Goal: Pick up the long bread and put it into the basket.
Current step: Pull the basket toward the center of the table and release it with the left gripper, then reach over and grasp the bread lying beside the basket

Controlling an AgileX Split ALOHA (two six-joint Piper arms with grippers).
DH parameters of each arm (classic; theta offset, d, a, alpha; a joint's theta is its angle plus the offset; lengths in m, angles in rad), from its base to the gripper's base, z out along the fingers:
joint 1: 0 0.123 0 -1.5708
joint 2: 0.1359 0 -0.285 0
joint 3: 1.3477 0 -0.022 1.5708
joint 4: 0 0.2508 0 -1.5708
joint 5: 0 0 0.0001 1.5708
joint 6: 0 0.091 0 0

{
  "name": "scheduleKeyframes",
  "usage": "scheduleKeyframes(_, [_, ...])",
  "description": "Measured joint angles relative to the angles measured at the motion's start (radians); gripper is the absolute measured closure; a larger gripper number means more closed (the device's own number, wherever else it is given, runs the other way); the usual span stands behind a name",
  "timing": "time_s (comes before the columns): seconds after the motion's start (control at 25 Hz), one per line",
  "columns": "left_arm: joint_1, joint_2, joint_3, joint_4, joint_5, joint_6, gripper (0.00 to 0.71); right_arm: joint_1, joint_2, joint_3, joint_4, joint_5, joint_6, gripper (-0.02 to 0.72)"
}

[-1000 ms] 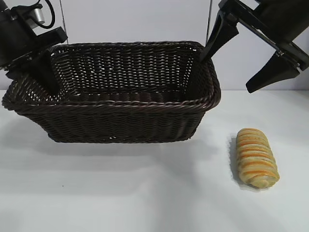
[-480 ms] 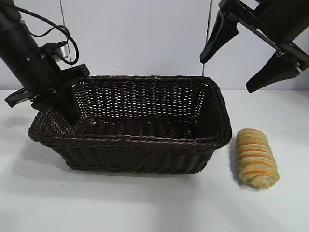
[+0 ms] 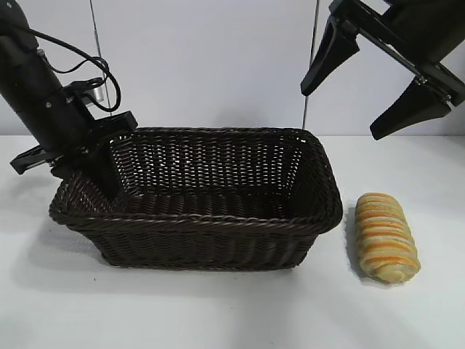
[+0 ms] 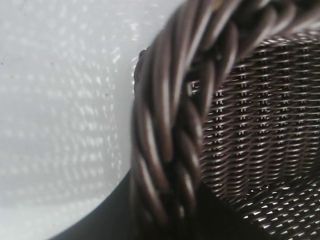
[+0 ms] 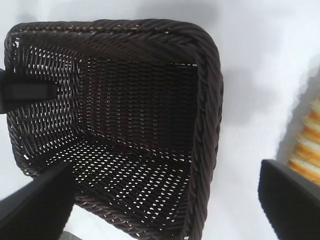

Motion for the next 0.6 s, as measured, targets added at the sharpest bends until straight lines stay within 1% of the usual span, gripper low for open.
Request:
scheduleKeyframes(0.04, [0.000, -0.007, 0.000, 0.003, 0.000, -0.009, 0.081, 0.000, 0.000, 0.000, 0.000, 0.000, 0.000, 0.009])
scheduleKeyframes(0.08, [0.000, -0.019, -0.001, 0.011, 0.001, -0.019, 0.056, 0.000, 0.000, 0.000, 0.000, 0.000, 0.000, 0.009])
scheduleKeyframes(0.16, [0.000, -0.053, -0.011, 0.050, 0.011, -0.047, 0.033, 0.000, 0.000, 0.000, 0.000, 0.000, 0.000, 0.009])
scheduleKeyframes(0.24, [0.000, -0.097, -0.031, 0.107, 0.027, -0.080, 0.023, 0.000, 0.000, 0.000, 0.000, 0.000, 0.000, 0.009])
scheduleKeyframes(0.4, [0.004, -0.191, -0.088, 0.263, 0.076, -0.150, 0.017, 0.000, 0.000, 0.000, 0.000, 0.000, 0.000, 0.009])
scheduleKeyframes(0.48, [0.021, -0.220, -0.128, 0.340, 0.105, -0.181, 0.018, 0.000, 0.000, 0.000, 0.000, 0.001, 0.000, 0.009])
scheduleKeyframes(0.6, [0.086, -0.245, -0.197, 0.453, 0.159, -0.215, 0.017, 0.000, 0.000, 0.000, 0.001, 0.001, 0.000, 0.009])
